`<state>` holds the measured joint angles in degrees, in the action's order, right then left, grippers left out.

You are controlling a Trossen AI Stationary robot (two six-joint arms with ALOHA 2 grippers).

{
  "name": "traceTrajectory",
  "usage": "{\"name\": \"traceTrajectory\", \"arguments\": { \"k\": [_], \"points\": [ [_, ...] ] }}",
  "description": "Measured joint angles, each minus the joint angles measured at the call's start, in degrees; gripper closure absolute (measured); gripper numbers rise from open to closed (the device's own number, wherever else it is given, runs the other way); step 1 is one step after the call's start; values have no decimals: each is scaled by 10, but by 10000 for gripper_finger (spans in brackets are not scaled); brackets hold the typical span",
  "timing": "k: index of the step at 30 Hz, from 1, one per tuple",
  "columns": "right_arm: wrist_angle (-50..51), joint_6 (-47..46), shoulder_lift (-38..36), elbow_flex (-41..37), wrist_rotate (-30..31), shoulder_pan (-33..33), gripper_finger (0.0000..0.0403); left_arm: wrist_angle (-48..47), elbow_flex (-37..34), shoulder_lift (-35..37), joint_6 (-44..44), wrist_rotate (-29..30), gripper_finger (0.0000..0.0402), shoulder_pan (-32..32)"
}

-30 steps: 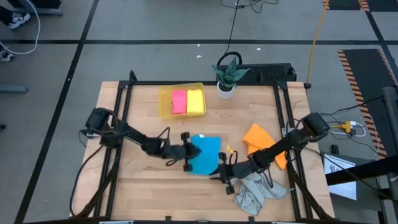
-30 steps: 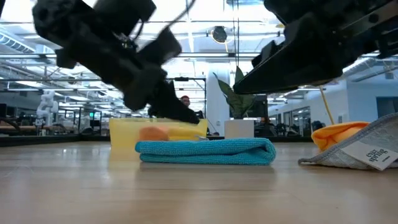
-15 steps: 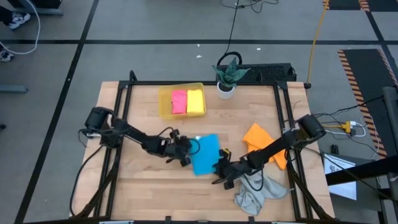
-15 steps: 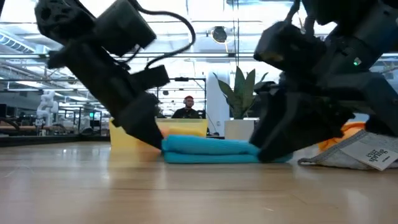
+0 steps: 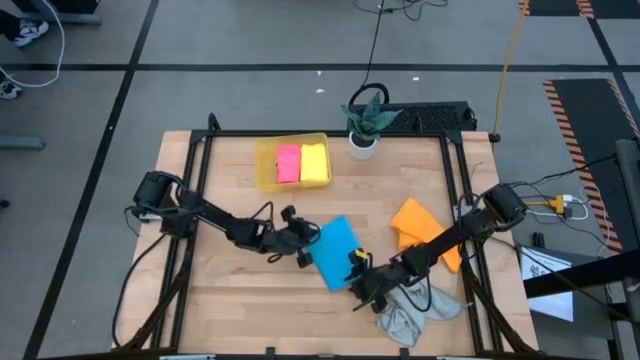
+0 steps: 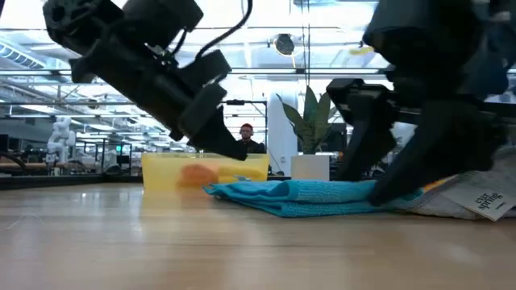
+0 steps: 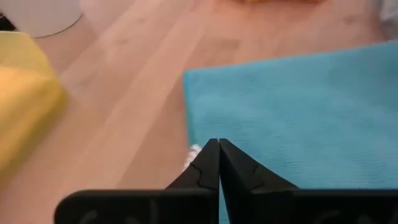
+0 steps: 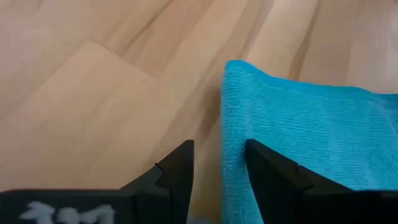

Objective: Fold microfiber towels
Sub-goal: Fold the blue microfiber cloth

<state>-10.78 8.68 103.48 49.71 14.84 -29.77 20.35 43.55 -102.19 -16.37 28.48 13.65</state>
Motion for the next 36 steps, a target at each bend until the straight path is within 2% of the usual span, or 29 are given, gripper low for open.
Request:
{"name": "traceTrajectory", "arguments": {
  "k": [8,11,16,19,23,29,31,36],
  "points": [
    [8,24,23,2,17,5,292,-69,0,-30,-27,-15,387,-25],
    [-11,40,40,2,58,4,320,-69,0,-30,-32,-14,394,-20],
    [-38,42,44,1,60,4,385,-50,0,-27,-30,-14,393,-1],
    [-44,39,44,0,57,5,396,-53,0,-25,-39,-5,387,9],
    [-45,5,34,0,-6,7,395,-56,1,4,-79,10,396,16],
    [-44,-38,5,0,-80,5,399,-104,0,53,-88,52,391,19],
    [-45,-49,0,0,-90,9,400,-80,0,55,-78,25,393,19],
    [-46,-65,1,8,-97,21,401,-8,1,46,-56,-99,396,24]
  ]
}}
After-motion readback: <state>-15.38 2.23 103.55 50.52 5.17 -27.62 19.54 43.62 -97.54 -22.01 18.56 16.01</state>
